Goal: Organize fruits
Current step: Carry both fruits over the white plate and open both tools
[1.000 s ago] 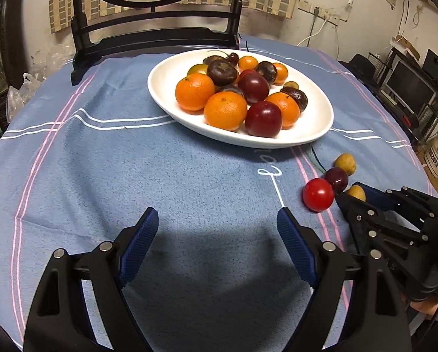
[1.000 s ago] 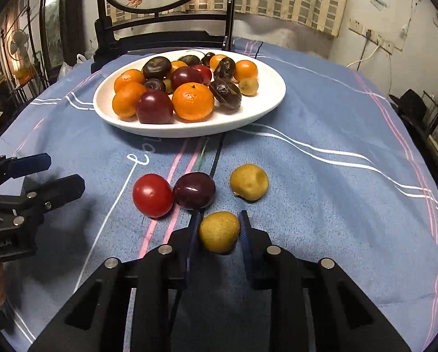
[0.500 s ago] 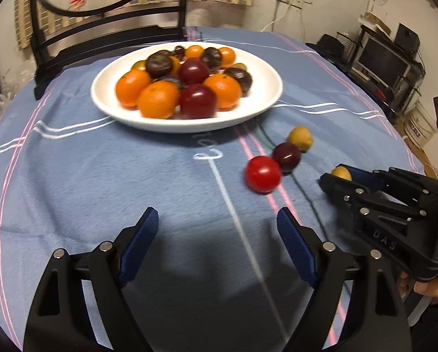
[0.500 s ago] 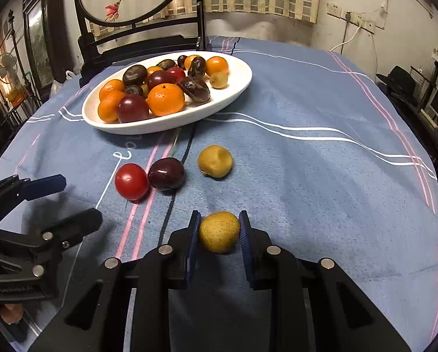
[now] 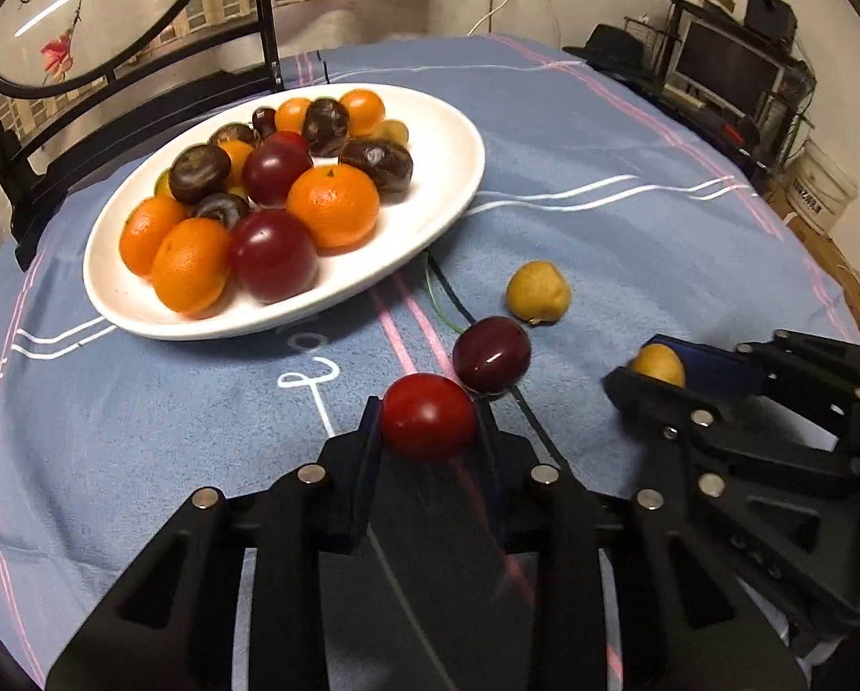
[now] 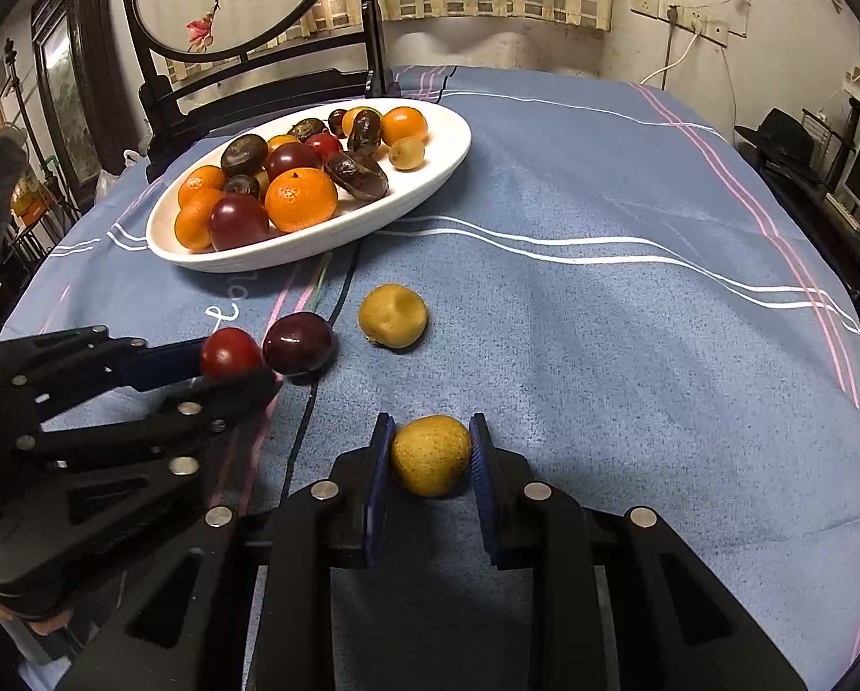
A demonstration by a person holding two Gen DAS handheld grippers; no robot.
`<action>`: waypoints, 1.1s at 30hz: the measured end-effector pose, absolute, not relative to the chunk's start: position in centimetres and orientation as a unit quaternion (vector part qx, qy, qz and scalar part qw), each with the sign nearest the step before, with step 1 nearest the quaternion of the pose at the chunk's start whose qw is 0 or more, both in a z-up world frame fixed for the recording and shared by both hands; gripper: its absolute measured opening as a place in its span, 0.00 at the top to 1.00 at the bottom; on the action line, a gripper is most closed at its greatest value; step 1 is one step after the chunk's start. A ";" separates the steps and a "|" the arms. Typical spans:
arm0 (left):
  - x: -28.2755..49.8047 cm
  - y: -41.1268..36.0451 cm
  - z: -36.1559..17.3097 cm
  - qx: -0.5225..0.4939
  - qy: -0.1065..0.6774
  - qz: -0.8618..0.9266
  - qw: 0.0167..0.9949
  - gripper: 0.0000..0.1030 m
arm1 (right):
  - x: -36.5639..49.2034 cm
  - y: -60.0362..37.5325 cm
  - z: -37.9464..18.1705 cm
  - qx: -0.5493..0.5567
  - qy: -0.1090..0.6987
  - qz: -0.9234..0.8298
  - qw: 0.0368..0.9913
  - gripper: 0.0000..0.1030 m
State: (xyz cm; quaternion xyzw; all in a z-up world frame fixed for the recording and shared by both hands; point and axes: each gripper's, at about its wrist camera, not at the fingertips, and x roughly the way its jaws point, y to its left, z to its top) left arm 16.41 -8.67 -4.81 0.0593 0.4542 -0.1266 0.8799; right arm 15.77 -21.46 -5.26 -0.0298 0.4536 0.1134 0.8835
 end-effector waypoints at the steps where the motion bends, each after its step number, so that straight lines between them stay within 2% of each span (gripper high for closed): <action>1: 16.2 -8.4 -4.4 0.063 0.446 -0.123 0.884 0.71 | 15.7 -21.4 -5.2 -0.031 0.452 0.114 0.884 0.74; 11: 15.0 -3.8 1.0 0.066 0.384 -0.101 0.915 0.71 | 15.0 -20.0 -1.9 -0.022 0.374 0.107 0.921 0.74; 16: 17.7 -1.7 3.5 0.047 0.372 -0.081 0.923 0.71 | 17.4 -16.5 1.2 -0.053 0.338 0.133 0.930 0.74; 20: 21.1 -0.7 3.5 0.042 0.390 -0.059 0.918 0.71 | 20.5 -13.6 2.3 -0.081 0.318 0.146 0.933 0.74; 31: 26.3 1.1 1.3 0.022 0.413 -0.017 0.911 0.71 | 27.2 -11.8 -0.3 -0.036 0.369 0.153 0.916 0.74; 32: 26.8 1.1 1.2 0.019 0.415 -0.014 0.909 0.71 | 27.7 -11.6 -0.3 -0.032 0.370 0.156 0.915 0.69; 33: 27.1 1.1 1.1 0.017 0.416 -0.012 0.909 0.70 | 27.8 -11.6 -0.3 -0.029 0.371 0.160 0.914 0.56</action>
